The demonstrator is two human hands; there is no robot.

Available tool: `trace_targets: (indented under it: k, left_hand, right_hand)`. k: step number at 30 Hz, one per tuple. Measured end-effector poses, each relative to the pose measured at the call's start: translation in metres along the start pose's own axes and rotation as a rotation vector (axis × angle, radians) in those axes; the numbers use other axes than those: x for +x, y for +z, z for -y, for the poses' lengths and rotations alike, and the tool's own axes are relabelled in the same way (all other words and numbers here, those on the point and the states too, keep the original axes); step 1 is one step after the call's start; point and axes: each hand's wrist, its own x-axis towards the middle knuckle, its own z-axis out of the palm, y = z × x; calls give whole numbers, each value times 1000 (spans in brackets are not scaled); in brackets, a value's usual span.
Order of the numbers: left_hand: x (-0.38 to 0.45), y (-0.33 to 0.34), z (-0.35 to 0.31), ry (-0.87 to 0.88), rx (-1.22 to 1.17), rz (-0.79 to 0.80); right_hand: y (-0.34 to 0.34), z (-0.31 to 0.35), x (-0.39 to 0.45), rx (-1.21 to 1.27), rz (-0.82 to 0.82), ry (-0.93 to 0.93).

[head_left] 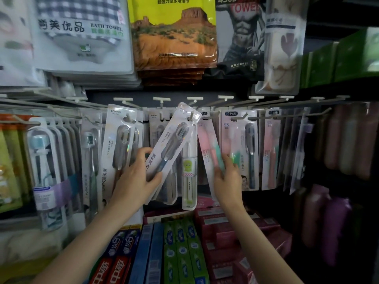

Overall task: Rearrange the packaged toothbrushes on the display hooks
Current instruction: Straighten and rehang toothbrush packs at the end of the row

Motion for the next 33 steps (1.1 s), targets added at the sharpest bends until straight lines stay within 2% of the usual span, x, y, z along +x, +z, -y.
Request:
trace_targets:
  k: [2,5,6,8,11,15,19,22,28,31,33]
  left_hand:
    - [0,0,-1,0,-7,3]
    - [-3,3,-5,-19,-48,7]
    - [-5,5,-7,-13,-65,7]
    - [-10,10,-14,3,-105,15]
    - [-17,14,-25,14,-199,36]
    - [-17,11,-31,11,-335,129]
    - [-10,9,-27,-103,-419,115]
    - [-3,15,-26,-88,-442,168]
    - [-1,13,-24,-9,-464,115]
    - [-6,10,-15,-9,-465,85]
    - [-7,9,-13,9,-451,97]
  right_hand:
    - [1,0,-6,-29,10,1]
    - [-1,6,-17,-48,-124,-200]
    - [-2,12,-19,-18,-121,-266]
    - [1,29,-20,80,16,-322]
    - [8,51,-15,199,196,-251]
    - [5,49,-3,248,277,-184]
    - [-8,42,0,443,370,-117]
    - [-18,40,2,568,412,-98]
    - [-50,49,13,366,488,-147]
    - [-74,58,23,160,494,-290]
    - [-81,69,30,152,471,-359]
